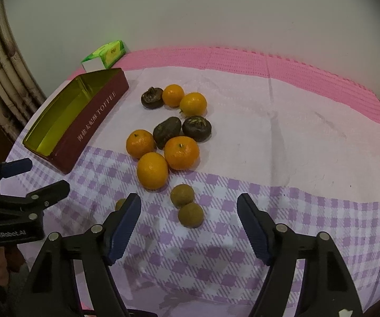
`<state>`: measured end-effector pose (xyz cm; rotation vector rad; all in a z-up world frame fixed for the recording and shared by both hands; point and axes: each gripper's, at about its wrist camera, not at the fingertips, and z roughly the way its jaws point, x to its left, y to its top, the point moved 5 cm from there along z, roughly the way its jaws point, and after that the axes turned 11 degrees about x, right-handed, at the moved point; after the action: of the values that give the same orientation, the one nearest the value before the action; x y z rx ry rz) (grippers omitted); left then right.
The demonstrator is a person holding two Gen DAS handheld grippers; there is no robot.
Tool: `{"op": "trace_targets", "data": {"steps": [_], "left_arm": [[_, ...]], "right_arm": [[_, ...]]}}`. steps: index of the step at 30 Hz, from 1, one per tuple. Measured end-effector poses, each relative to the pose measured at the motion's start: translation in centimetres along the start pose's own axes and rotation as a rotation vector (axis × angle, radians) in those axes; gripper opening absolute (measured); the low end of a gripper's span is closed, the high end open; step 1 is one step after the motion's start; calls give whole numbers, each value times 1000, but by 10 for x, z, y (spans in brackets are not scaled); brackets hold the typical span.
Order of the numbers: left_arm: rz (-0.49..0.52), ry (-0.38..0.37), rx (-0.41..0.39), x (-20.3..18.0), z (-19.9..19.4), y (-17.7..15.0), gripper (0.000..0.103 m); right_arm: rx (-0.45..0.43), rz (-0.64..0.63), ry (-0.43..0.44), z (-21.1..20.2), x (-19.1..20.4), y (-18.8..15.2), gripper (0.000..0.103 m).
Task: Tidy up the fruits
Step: 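Move both grippers toward the small olive-green fruits beside the oranges, then close the right gripper around the two stacked small olive-green fruits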
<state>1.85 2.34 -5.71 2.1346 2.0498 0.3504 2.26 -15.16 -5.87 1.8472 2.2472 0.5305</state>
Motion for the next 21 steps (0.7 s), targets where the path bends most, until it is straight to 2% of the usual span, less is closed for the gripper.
{"op": "trace_targets", "data": {"steps": [13,21], "left_arm": [[21,-7,18,-4,6,-1,96],[38,-14,24,-9,8,-1,96]], "right_arm": [[64,-45,9,24,0,-7,50],[89,-80,9,39,4,-4,41]]}}
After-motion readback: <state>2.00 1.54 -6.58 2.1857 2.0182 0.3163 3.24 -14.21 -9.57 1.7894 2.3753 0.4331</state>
